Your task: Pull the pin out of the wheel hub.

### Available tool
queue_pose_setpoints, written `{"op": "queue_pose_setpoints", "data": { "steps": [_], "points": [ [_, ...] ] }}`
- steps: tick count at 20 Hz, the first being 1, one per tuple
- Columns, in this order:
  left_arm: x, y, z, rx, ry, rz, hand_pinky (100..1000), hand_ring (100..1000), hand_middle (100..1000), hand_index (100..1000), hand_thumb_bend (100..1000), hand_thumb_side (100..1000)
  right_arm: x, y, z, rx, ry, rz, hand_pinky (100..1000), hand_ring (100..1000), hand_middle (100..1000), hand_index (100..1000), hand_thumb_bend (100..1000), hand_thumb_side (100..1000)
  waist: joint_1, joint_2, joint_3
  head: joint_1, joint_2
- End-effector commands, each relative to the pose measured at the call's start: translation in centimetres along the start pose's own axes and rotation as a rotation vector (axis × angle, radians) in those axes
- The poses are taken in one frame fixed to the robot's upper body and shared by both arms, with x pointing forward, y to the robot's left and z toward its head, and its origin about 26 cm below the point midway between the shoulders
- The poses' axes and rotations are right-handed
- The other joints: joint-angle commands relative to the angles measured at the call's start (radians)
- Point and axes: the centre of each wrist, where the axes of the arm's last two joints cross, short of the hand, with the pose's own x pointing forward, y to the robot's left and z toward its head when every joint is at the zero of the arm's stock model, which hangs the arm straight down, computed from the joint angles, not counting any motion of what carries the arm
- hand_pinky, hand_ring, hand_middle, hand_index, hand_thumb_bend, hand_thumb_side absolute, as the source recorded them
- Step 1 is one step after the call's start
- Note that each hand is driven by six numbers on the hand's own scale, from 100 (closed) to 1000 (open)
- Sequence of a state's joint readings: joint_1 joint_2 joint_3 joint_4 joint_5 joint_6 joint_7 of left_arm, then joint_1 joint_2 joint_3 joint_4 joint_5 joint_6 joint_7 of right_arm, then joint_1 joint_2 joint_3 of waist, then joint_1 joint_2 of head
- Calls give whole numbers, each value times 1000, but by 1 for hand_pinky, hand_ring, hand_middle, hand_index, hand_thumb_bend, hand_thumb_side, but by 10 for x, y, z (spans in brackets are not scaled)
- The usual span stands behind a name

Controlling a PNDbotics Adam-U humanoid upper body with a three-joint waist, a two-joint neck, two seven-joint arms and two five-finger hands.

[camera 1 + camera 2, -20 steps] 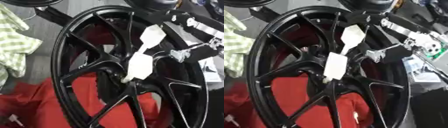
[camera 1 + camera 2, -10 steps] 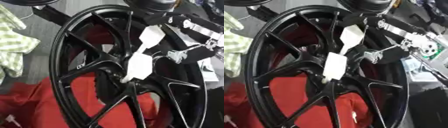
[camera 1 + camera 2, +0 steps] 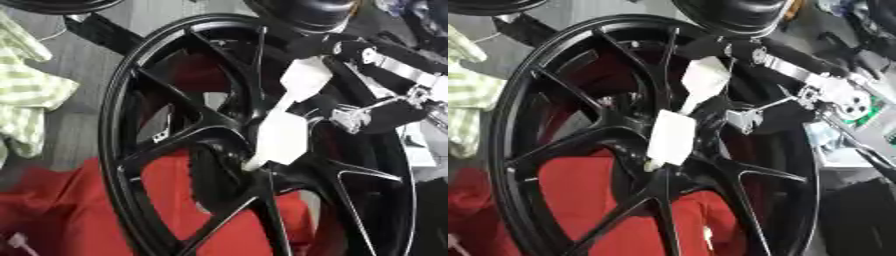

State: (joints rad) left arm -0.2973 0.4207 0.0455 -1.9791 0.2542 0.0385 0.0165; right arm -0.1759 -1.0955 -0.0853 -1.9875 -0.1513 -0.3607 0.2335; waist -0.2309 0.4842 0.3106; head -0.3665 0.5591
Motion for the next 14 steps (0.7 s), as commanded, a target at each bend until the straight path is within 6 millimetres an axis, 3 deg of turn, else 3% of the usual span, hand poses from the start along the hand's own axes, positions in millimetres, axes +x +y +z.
{"op": "queue_pose_setpoints", "data": {
  "steps": [1, 14],
  "points": [
    [6, 0, -1, -7, -18, -13, 571, 633, 581, 741, 100, 769, 5, -7, -3, -12, -15, 14, 970, 933, 915, 911, 100, 204, 6, -17, -1, -4, -15],
    [5, -2, 0, -10, -7, -10, 571, 631, 579, 740, 100, 777, 3, -2, 2, -10, 23, -13, 969, 916, 863, 905, 100, 200, 5, -11, -7, -2, -32]
  ]
}}
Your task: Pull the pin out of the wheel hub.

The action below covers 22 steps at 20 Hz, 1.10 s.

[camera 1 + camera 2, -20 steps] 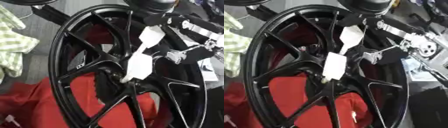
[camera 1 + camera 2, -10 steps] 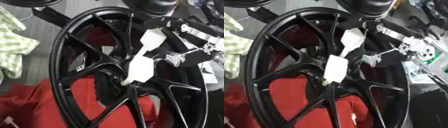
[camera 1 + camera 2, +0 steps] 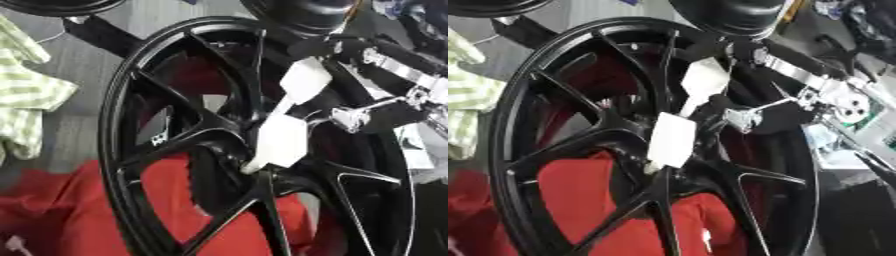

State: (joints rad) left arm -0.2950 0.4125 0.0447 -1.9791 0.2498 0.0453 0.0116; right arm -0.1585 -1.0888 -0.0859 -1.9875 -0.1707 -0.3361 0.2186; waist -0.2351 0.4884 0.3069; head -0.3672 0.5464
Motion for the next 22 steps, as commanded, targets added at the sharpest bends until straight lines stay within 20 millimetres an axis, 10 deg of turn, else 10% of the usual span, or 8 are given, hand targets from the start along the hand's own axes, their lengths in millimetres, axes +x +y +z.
{"op": "queue_pose_setpoints", "data": {
  "steps": [1, 22],
  "points": [
    [6, -1, 0, -8, -15, -13, 571, 631, 578, 740, 100, 777, 5, -6, -1, 14, -9, 25, 969, 918, 865, 906, 100, 200, 9, -14, -4, 0, -22],
    [3, -4, 2, -13, 2, -19, 575, 628, 571, 738, 100, 790, 4, -5, -2, -56, -12, -10, 980, 947, 931, 920, 100, 221, 9, 7, -6, 11, -48]
  ]
}}
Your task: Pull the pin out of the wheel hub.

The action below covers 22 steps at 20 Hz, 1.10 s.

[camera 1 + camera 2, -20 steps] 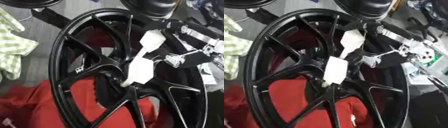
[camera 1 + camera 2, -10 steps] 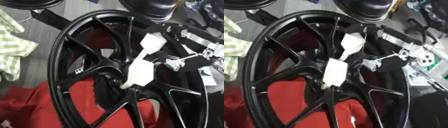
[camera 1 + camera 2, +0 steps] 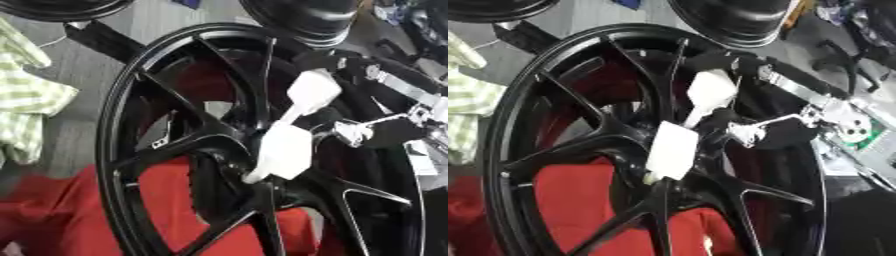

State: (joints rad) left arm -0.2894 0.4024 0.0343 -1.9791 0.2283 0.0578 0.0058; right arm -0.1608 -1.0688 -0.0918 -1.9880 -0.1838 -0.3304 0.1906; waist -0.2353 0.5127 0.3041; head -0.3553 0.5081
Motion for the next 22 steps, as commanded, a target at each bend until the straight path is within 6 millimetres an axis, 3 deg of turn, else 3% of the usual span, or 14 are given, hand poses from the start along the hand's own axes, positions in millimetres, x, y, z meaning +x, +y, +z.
{"op": "queue_pose_setpoints", "data": {
  "steps": [1, 12, 22],
  "points": [
    [6, 0, 0, -4, -16, -11, 575, 628, 571, 738, 100, 791, 5, -6, -3, -9, -10, 5, 981, 946, 928, 920, 100, 221, 9, -16, -5, -3, -8],
    [5, -1, 0, -9, -16, -29, 578, 627, 571, 739, 100, 789, 4, -4, -2, -21, 33, -67, 974, 914, 839, 903, 100, 222, 9, -10, -5, -2, -4],
    [5, -1, 1, -6, -17, -34, 585, 631, 572, 740, 100, 786, 4, -1, -2, -7, 58, -82, 970, 885, 686, 846, 100, 226, 9, -5, -5, 1, -3]
  ]
}}
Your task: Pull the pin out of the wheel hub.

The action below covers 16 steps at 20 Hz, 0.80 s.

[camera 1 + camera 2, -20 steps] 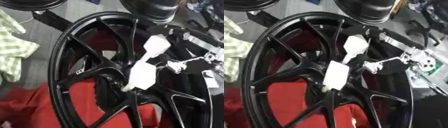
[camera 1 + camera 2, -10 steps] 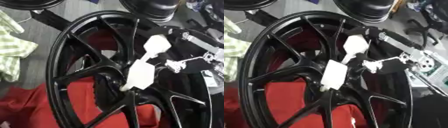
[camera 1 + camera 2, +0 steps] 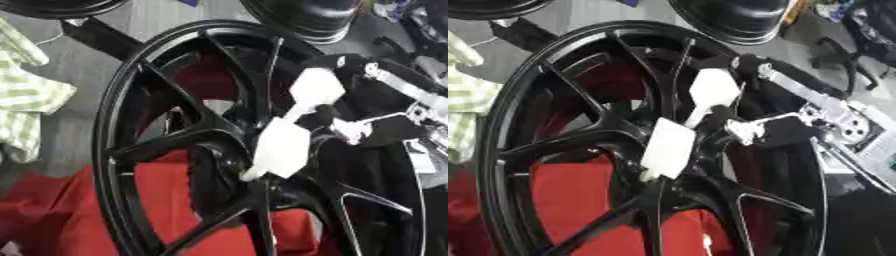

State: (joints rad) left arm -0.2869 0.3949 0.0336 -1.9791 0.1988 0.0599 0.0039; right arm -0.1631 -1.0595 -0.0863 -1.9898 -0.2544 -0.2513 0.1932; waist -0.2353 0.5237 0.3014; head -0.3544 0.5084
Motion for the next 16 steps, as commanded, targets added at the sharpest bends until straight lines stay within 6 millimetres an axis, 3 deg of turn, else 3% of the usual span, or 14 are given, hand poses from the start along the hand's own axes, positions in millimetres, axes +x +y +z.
{"op": "queue_pose_setpoints", "data": {
  "steps": [1, 16],
  "points": [
    [6, 1, 0, -8, -20, -13, 587, 632, 572, 740, 100, 786, 4, -3, -1, 15, -5, 5, 969, 881, 673, 837, 100, 228, 9, -16, -3, 1, -3],
    [5, 1, 1, -6, -11, -15, 594, 635, 573, 741, 100, 790, 4, -2, -1, -10, -34, -86, 943, 790, 505, 602, 100, 318, 9, -19, -9, 2, 6]
  ]
}}
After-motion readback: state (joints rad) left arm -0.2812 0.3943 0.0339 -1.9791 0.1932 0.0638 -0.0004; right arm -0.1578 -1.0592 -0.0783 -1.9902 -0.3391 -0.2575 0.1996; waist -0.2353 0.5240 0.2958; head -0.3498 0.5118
